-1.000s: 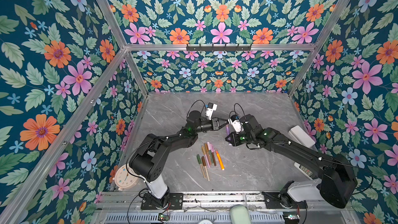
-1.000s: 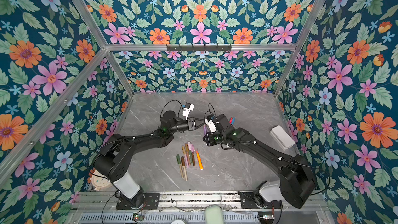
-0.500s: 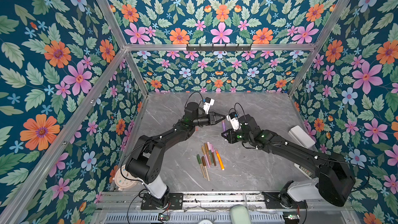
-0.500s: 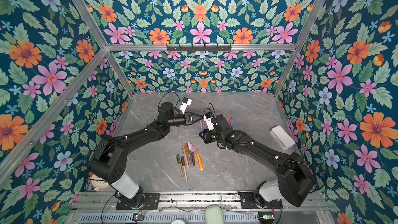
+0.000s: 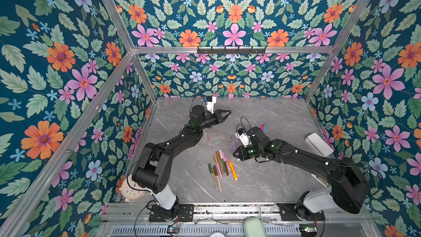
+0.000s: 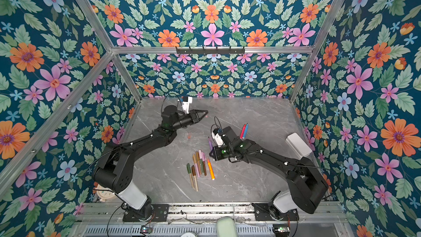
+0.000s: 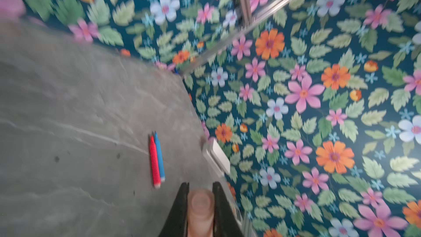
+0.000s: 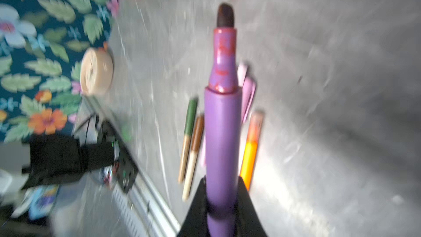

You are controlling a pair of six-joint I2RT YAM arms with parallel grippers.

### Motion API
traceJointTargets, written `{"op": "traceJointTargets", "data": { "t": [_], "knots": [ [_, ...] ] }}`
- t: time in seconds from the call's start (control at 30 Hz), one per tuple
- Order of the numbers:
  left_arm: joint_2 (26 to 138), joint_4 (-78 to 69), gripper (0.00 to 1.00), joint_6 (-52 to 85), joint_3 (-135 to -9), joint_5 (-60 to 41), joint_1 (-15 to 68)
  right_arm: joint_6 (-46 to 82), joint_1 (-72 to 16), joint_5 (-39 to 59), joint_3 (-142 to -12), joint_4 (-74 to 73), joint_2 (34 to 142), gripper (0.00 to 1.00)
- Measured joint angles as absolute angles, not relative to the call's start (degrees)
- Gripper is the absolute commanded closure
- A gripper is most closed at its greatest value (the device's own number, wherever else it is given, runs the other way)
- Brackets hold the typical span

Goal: Open the pen caps
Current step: 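Pull the cap away with the left gripper while the right gripper holds the highlighter, then lower the left gripper and release the cap beside the other caps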

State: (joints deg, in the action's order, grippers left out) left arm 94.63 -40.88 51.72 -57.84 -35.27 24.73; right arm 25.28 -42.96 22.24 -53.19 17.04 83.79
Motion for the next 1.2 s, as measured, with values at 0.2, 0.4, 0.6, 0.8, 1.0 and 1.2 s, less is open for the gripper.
{"op": "traceJointTargets", "data": {
  "t": [0.2,0.4,0.6,0.8,1.0,1.2],
  "knots": [
    [94.61,-42.35,1.0,51.37,-58.15,-31.38,23.92,25.04,-43.16,23.79,-53.43,19.9,83.81,1.0],
    [93.19,-28.73,1.0,42.54,-59.35,-26.2,22.35,24.84,-43.03,22.22,-53.34,21.3,82.13,1.0],
    [91.68,-12.69,1.0,30.35,-54.96,-10.28,20.01,24.38,-42.94,20.75,-52.88,22.2,82.19,1.0],
    [95.74,-6.79,1.0,25.61,-52.93,-5.91,16.45,23.11,-42.96,20.4,-55.88,24.25,84.01,1.0],
    [100.36,-5.65,1.0,24.01,-52.97,-6.79,15.35,21.87,-42.94,19.29,-57.47,25.89,84.07,1.0],
    [103.83,-5.61,1.0,23.7,-54.39,-7.73,14.94,20.86,-42.92,18.81,-58.3,27.27,84.75,1.0]
  ]
}}
